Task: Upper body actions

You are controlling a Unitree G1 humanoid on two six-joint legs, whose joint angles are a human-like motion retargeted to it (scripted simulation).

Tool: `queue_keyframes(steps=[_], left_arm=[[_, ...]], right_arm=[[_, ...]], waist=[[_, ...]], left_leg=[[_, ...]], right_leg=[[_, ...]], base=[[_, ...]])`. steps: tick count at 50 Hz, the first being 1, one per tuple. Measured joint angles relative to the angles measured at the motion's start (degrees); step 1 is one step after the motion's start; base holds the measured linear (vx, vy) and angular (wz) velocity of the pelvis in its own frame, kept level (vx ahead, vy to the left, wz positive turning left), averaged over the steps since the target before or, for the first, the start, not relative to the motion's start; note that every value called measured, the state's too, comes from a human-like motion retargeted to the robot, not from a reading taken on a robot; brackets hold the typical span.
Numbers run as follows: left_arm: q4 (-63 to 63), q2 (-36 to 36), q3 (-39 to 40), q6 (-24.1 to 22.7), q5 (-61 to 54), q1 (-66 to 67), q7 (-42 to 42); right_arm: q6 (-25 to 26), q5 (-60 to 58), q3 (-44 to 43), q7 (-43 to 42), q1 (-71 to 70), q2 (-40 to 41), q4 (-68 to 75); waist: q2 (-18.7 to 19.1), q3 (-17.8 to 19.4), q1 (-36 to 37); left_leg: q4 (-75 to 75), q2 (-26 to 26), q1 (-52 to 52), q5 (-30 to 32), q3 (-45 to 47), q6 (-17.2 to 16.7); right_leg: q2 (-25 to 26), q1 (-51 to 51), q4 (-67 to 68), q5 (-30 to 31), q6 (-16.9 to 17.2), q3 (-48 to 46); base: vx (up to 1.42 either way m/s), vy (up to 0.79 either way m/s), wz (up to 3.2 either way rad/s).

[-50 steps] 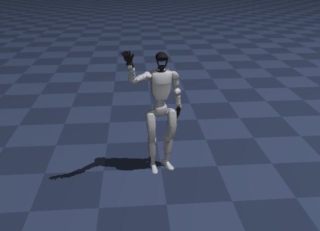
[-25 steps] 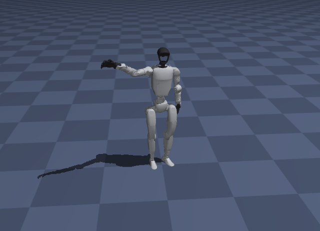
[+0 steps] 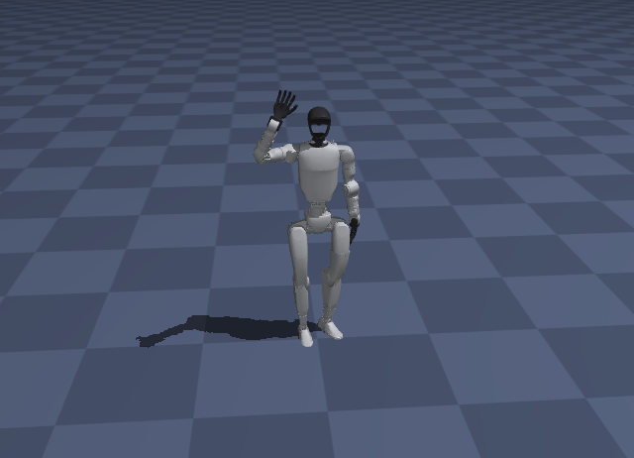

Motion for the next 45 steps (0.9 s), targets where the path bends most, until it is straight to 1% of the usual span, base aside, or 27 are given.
queue_keyframes(steps=[2, 3, 4, 6, 8, 9, 12, 15, 18, 21, 22, 23, 24, 25, 26, 27, 28, 30, 31, 32, 35, 38, 40, 43, 45], left_arm=[[-0.21, 0.26, -0.09, -0.25, 0.45, -0.22, -0.96], [-0.36, 0.45, -0.19, -0.28, 0.79, -0.24, -1.17], [-0.54, 0.43, -0.27, -0.26, 1.09, -0.31, -1.16], [-0.91, -0.01, -0.34, -0.21, 1.50, -0.53, -0.67], [-1.32, -0.81, -0.22, -0.29, 1.59, -0.77, -0.01], [-1.46, -1.22, -0.07, -0.37, 1.52, -0.85, 0.17], [-1.39, -1.90, 0.74, -0.36, 0.94, -0.77, 0.54], [-0.71, -1.43, 1.78, 0.12, 0.16, -0.33, 1.01], [0.01, -0.53, 2.73, 0.78, -0.52, 0.11, 1.50], [0.95, -0.19, 4.54, 1.44, -1.84, 0.65, 2.24], [1.27, -0.09, 5.12, 1.60, -2.31, 0.86, 2.32], [1.59, 0.01, 5.68, 1.71, -2.80, 1.13, 2.29], [1.94, 0.21, 6.17, 1.79, -3.22, 1.28, 2.20], [2.30, 0.47, 6.62, 1.87, -3.61, 1.38, 2.06], [2.53, 0.56, 6.81, 1.94, -3.79, 1.51, 1.96], [2.80, 0.68, 7.00, 2.05, -3.93, 1.62, 1.85], [3.15, 0.86, 7.18, 2.24, -4.01, 1.70, 1.74], [3.78, 1.40, 7.35, 2.65, -3.98, 1.78, 1.84], [3.94, 1.68, 7.39, 2.88, -3.94, 1.76, 1.97], [4.05, 1.94, 7.40, 3.07, -3.95, 1.73, 2.08], [3.84, 2.45, 7.45, 3.27, -4.48, 1.50, 2.27], [3.16, 2.59, 7.75, 3.11, -5.37, 1.07, 2.28], [2.67, 2.64, 7.72, 2.93, -6.05, 0.63, 2.24], [2.39, 2.61, 7.30, 2.45, -6.94, -0.32, 2.11], [2.20, 2.57, 6.98, 2.24, -7.14, -1.03, 1.66]], right_arm=[[3.07, -6.90, 8.76, 0.23, -6.06, -2.18, -4.81], [3.75, -8.85, 12.48, -1.22, -8.59, -2.77, -6.30], [3.01, -10.15, 15.62, -3.24, -10.76, -2.92, -6.72], [-0.41, -11.03, 19.97, -7.69, -13.88, -2.84, -5.04], [-2.78, -9.69, 20.65, -11.04, -14.64, -2.83, -0.31], [-2.64, -8.26, 19.42, -11.93, -13.91, -2.67, 3.04], [-0.66, -2.39, 11.99, -12.23, -9.10, -1.21, 15.37], [0.76, 4.93, 1.16, -10.61, -3.35, 1.81, 29.85], [3.12, 14.20, -9.24, -7.70, -0.45, 4.99, 42.37], [9.29, 30.86, -20.93, -2.13, 0.22, 8.03, 51.38], [10.71, 37.28, -24.39, -0.64, 0.46, 9.00, 52.82], [10.93, 44.61, -27.47, 1.26, 0.80, 9.92, 53.64], [9.18, 52.09, -30.07, 3.48, 1.52, 10.58, 53.65], [6.43, 59.63, -32.43, 5.86, 2.42, 11.11, 53.27], [2.83, 63.90, -33.49, 6.00, 2.89, 11.60, 52.49], [-1.47, 67.48, -34.33, 4.93, 3.43, 12.02, 51.48], [-7.18, 69.70, -34.73, 1.45, 4.09, 12.30, 50.02], [-14.11, 65.92, -33.65, -7.46, 5.74, 12.28, 47.17], [-13.68, 61.27, -32.10, -9.82, 6.46, 11.81, 45.05], [-12.95, 56.85, -30.39, -11.41, 7.06, 11.31, 42.75], [-10.31, 45.68, -23.54, -10.87, 7.41, 9.43, 34.23], [-9.45, 33.91, -14.12, -11.70, 5.23, 5.78, 25.01], [-7.54, 24.56, -6.98, -11.49, 2.38, 2.76, 18.97], [-2.08, 11.43, 7.10, -10.04, -5.66, -2.19, 11.08], [1.85, 4.67, 16.79, -10.45, -12.07, -4.49, 6.86]], waist=[[-0.23, 0.09, 0.15], [-0.39, 0.05, 0.18], [-0.39, -0.01, 0.17], [-0.07, -0.16, 0.09], [0.49, -0.24, 0.08], [0.75, -0.29, 0.08], [1.12, -0.74, 0.03], [0.73, -1.41, -0.03], [0.19, -1.78, 0.21], [0.13, -1.45, 0.96], [0.13, -1.40, 1.11], [0.17, -1.42, 1.21], [0.19, -1.43, 1.26], [0.19, -1.43, 1.29], [0.28, -1.40, 1.40], [0.39, -1.38, 1.48], [0.52, -1.36, 1.55], [0.58, -1.40, 1.79], [0.53, -1.38, 2.02], [0.46, -1.34, 2.28], [0.21, -1.13, 3.03], [0.02, -1.07, 3.36], [-0.16, -1.05, 3.44], [-0.25, -1.26, 3.28], [-0.35, -1.43, 3.26]], left_leg=[[-0.13, 0.07, 0.27, 0.02, 0.13, -0.03], [-0.15, 0.12, 0.36, 0.04, 0.13, -0.05], [-0.15, 0.16, 0.36, 0.07, 0.00, -0.06], [-0.12, 0.23, 0.20, 0.15, -0.49, -0.06], [-0.06, 0.32, -0.08, 0.27, -0.98, -0.02], [-0.01, 0.34, -0.25, 0.33, -1.23, 0.00], [0.21, 0.32, -0.83, 0.47, -1.91, 0.03], [0.60, 0.24, -1.57, 0.58, -2.76, -0.03], [0.62, 0.13, -1.87, 0.62, -3.11, 0.00], [0.76, 0.24, -1.84, 0.54, -3.26, 0.00], [0.81, 0.31, -1.83, 0.50, -3.30, -0.03], [0.85, 0.39, -1.83, 0.46, -3.34, -0.07], [0.87, 0.45, -1.88, 0.44, -3.36, -0.08], [0.87, 0.49, -1.94, 0.43, -3.38, -0.08], [0.84, 0.50, -1.91, 0.42, -3.36, -0.07], [0.82, 0.50, -1.89, 0.40, -3.35, -0.05], [0.80, 0.47, -1.87, 0.36, -3.38, -0.04], [0.80, 0.45, -1.80, 0.30, -3.28, -0.05], [0.79, 0.44, -1.70, 0.29, -3.15, -0.05], [0.77, 0.43, -1.58, 0.28, -3.02, -0.03], [0.55, 0.31, -1.08, 0.31, -2.69, 0.07], [0.41, 0.27, -0.82, 0.37, -2.42, 0.07], [0.37, 0.24, -0.75, 0.40, -2.31, 0.06], [0.34, 0.21, -0.81, 0.50, -2.37, 0.05], [0.33, 0.21, -0.84, 0.56, -2.44, 0.04]], right_leg=[[0.12, 0.10, 0.02, 0.09, -0.04, 0.26], [0.17, 0.19, 0.00, 0.11, -0.06, 0.32], [0.19, 0.26, -0.03, 0.11, -0.09, 0.28], [0.20, 0.35, -0.08, 0.00, -0.11, -0.04], [0.16, 0.41, -0.11, -0.19, -0.13, -0.60], [0.12, 0.45, -0.15, -0.30, -0.15, -0.91], [-0.09, 0.58, -0.30, -0.64, -0.19, -1.81], [-0.46, 0.61, -0.49, -0.91, -0.14, -2.59], [-0.64, 0.56, -0.67, -1.05, -0.09, -3.26], [-0.57, 0.68, -0.81, -0.98, 0.00, -3.23], [-0.54, 0.70, -0.83, -0.96, 0.03, -3.21], [-0.51, 0.70, -0.83, -0.97, 0.06, -3.19], [-0.47, 0.65, -0.82, -0.98, 0.07, -3.20], [-0.43, 0.58, -0.82, -0.99, 0.07, -3.23], [-0.37, 0.61, -0.84, -1.01, 0.04, -3.22], [-0.32, 0.62, -0.86, -1.03, 0.01, -3.22], [-0.27, 0.62, -0.88, -1.05, -0.05, -3.22], [-0.21, 0.62, -0.86, -1.07, -0.14, -3.12], [-0.17, 0.66, -0.84, -1.05, -0.19, -3.01], [-0.13, 0.71, -0.81, -1.03, -0.23, -2.90], [-0.03, 0.87, -0.69, -0.94, -0.34, -2.54], [0.00, 0.92, -0.59, -0.85, -0.42, -2.26], [-0.03, 0.94, -0.57, -0.80, -0.45, -2.17], [-0.09, 0.92, -0.55, -0.80, -0.51, -2.31], [-0.10, 0.95, -0.53, -0.83, -0.55, -2.37]], base=[[0.00, 0.00, 0.00], [0.00, 0.00, 0.00], [0.00, 0.00, 0.00], [0.02, -0.02, 0.23], [0.02, 0.00, 0.32], [0.02, 0.01, 0.34], [0.03, 0.02, 0.30], [0.02, 0.03, 0.25], [0.00, 0.00, 0.07], [0.00, 0.00, 0.00], [0.00, 0.00, 0.00], [0.00, 0.00, 0.00], [0.00, 0.00, 0.00], [0.00, 0.00, 0.00], [0.00, 0.00, 0.00], [0.00, 0.00, 0.00], [0.01, 0.05, 0.00], [0.00, 0.06, -0.04], [0.00, 0.00, 0.00], [0.00, 0.00, 0.00], [0.00, 0.00, 0.00], [0.00, 0.00, 0.00], [0.00, 0.00, 0.00], [0.00, 0.00, 0.00], [0.00, 0.00, 0.00]])
